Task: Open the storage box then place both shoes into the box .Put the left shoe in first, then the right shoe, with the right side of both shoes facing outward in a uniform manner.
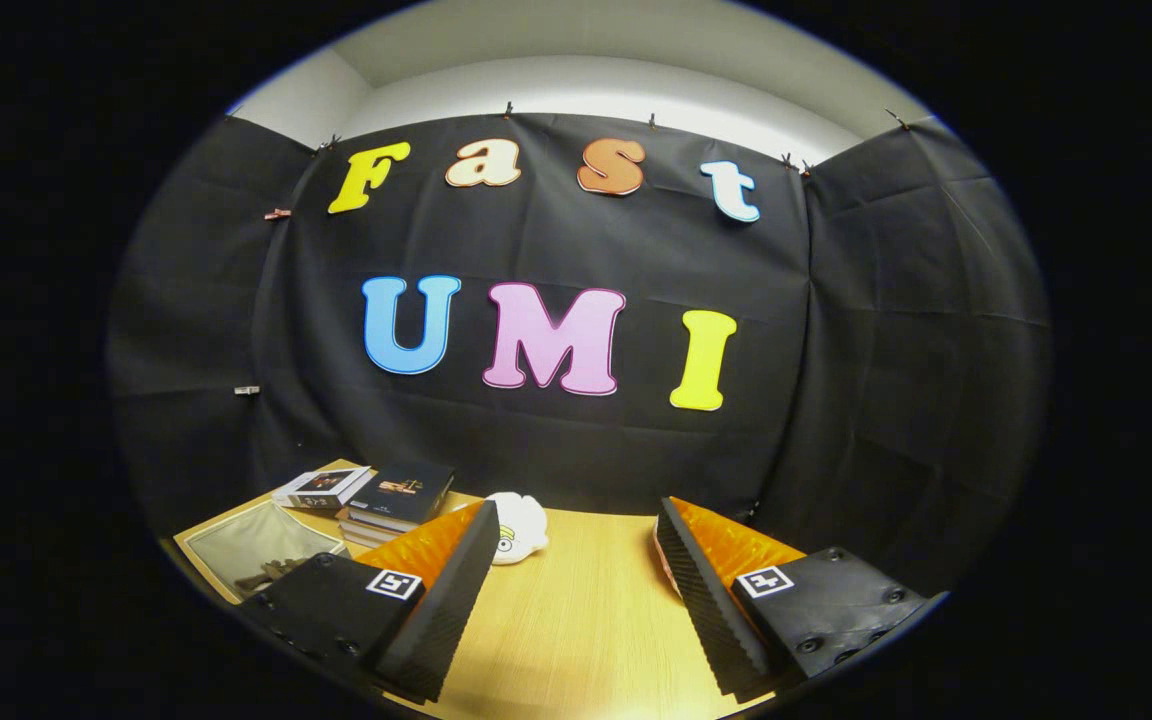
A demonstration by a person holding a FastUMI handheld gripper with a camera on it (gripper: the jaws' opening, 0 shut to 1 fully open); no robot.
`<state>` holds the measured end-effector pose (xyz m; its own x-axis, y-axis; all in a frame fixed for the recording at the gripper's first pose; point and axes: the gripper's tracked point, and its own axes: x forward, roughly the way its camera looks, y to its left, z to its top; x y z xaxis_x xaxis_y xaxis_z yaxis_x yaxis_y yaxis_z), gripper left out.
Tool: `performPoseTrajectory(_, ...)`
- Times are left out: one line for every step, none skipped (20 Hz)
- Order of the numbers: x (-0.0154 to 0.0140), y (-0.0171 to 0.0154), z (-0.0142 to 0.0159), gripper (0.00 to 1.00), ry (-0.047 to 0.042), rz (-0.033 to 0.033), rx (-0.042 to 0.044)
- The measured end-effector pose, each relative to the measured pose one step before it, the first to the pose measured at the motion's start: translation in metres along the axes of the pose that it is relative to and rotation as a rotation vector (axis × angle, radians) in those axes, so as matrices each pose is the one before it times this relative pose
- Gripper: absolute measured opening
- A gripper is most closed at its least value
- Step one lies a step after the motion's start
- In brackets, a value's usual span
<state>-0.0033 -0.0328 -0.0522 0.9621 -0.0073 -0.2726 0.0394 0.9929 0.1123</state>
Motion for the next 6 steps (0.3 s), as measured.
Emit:
performPoseTrajectory(0.00021, -0.00066, -0.00023, 0.98, 0.00294, -0.00004, 0.00299)
performPoseTrajectory(-0.00011, 0.00020, -0.00101, 0.98, 0.00439, 0.00116, 0.00410)
performPoseTrajectory(0.00080, -0.00065, -0.00035, 0.98, 0.00134, -0.00155, 0.00152)
performPoseTrajectory(0.00107, -0.00016, -0.00152, 0.98, 0.00159, -0.00204, 0.00056)
performPoseTrajectory(0.00021, 0.00075, -0.00117, 0.98, 0.00306, 0.00054, 0.00110)
performPoseTrajectory(0.00103, 0.00112, -0.00172, 0.98, 0.00338, 0.00110, 0.00025)
